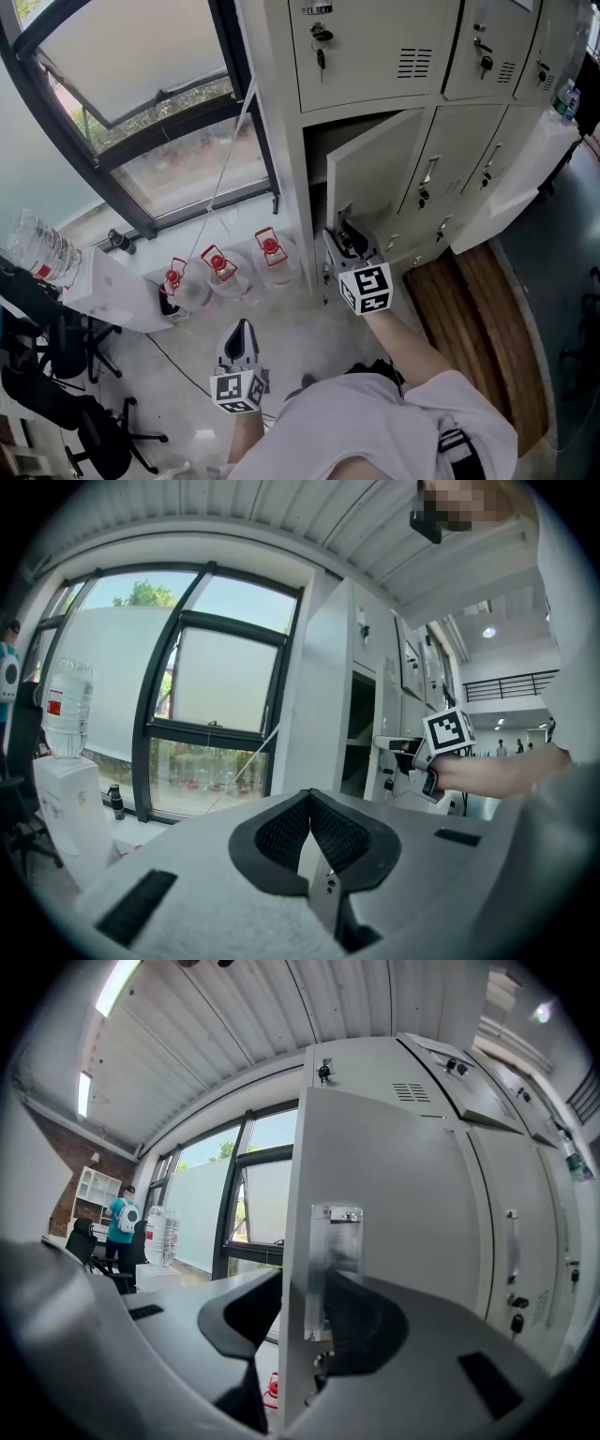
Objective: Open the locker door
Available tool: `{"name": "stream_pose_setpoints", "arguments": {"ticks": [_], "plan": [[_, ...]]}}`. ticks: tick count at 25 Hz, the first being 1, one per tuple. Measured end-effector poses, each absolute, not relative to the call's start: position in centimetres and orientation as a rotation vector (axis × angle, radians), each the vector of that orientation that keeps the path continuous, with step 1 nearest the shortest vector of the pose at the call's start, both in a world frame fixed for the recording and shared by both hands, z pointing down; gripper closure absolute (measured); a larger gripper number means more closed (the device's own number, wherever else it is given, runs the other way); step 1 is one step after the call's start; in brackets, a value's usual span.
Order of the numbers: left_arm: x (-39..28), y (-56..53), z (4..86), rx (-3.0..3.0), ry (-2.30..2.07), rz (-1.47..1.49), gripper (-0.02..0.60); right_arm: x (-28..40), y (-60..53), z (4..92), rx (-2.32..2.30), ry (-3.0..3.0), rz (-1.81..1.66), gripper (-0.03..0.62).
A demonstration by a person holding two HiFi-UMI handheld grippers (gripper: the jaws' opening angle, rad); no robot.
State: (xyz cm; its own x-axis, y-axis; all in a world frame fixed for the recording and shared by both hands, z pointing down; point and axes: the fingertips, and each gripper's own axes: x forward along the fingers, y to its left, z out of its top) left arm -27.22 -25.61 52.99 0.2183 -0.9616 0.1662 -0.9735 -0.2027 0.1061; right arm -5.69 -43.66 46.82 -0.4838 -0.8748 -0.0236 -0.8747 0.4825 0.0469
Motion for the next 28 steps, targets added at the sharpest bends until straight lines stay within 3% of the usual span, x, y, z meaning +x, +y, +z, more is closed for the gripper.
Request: {"name": "stream_pose_setpoints", "arguments": {"ticks": [3, 28], "plan": [[-26.9, -25.5, 52.8, 2.319, -1.833, 0.093, 0.578, -4.9, -43.0, 46.8, 1.614, -2.683, -0.084, 0.477], [-19.4, -27.0, 52.9, 2.545, -1.507, 0.095, 0.58, 3.8, -35.6, 47.1, 1.815, -2.55, -0.107, 0.453]]}}
